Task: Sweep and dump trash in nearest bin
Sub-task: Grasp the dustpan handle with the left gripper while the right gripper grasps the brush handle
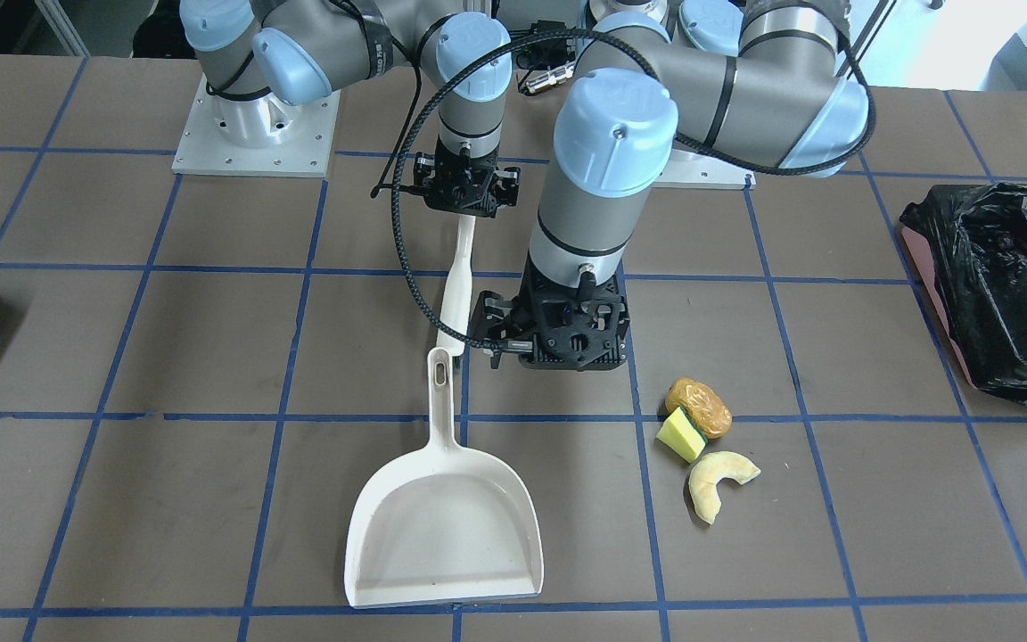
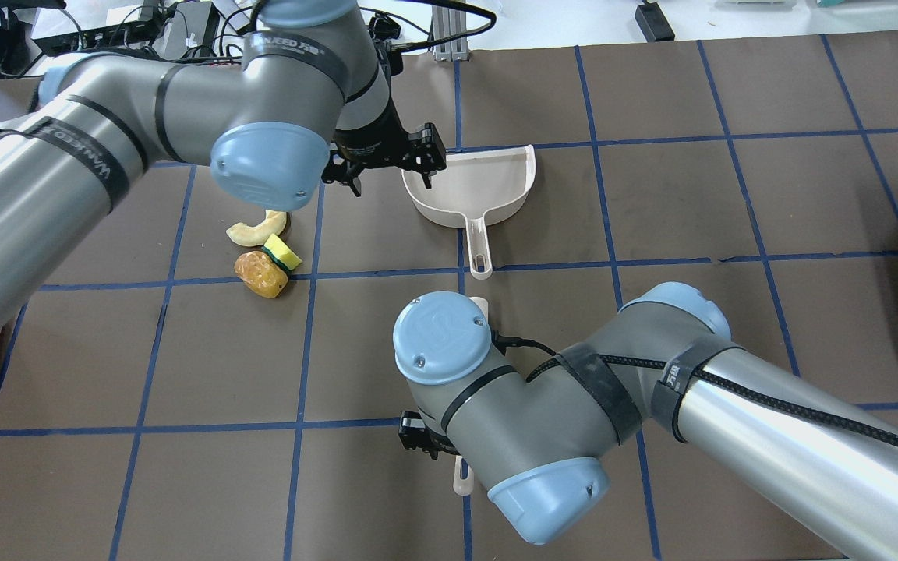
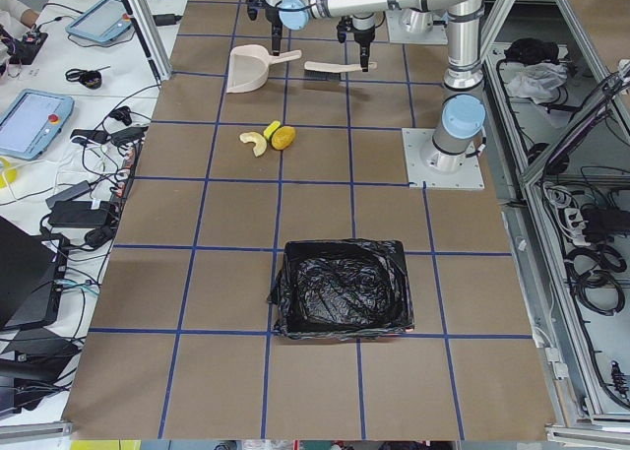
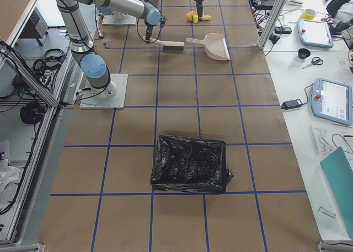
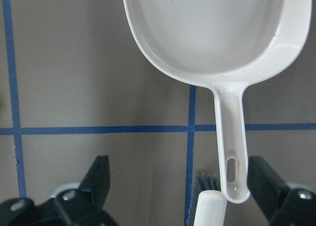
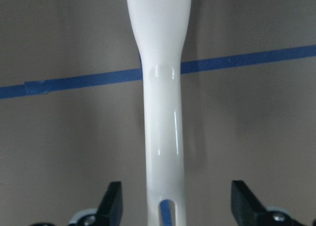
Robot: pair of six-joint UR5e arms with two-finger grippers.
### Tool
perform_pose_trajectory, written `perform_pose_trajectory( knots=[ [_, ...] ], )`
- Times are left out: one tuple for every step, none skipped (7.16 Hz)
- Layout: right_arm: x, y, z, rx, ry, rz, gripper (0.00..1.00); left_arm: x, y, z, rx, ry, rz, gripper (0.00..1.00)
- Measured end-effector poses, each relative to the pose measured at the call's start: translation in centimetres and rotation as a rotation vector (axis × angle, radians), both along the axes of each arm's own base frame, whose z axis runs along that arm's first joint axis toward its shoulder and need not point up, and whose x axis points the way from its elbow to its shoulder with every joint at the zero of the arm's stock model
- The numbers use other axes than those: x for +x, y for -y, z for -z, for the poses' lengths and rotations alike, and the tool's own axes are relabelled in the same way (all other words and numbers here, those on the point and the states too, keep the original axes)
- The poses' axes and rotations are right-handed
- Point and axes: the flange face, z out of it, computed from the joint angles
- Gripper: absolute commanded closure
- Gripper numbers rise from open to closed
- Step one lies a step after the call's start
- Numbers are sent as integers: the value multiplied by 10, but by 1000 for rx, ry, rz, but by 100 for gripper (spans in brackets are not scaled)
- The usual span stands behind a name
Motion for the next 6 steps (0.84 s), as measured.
perform_pose_trajectory(
  knots=[
    [0, -1, 1, 2, 0, -1, 56, -13, 0, 18, 13, 4, 15, 0],
    [0, -1, 1, 3, 0, -1, 66, -25, -1, 34, 25, 8, 25, 0],
    [0, -1, 1, 3, 1, -1, 76, -35, -2, 49, 39, 11, 18, 0],
    [0, 0, 0, 2, 2, -1, 93, -44, -3, 61, 42, 10, 5, 0],
    [1, 0, 0, 0, 4, -1, 100, -52, -3, 71, 39, 8, 0, 0],
    [1, 1, -1, -2, 5, 0, 100, -59, -5, 79, 42, 8, 1, 1]
  ],
)
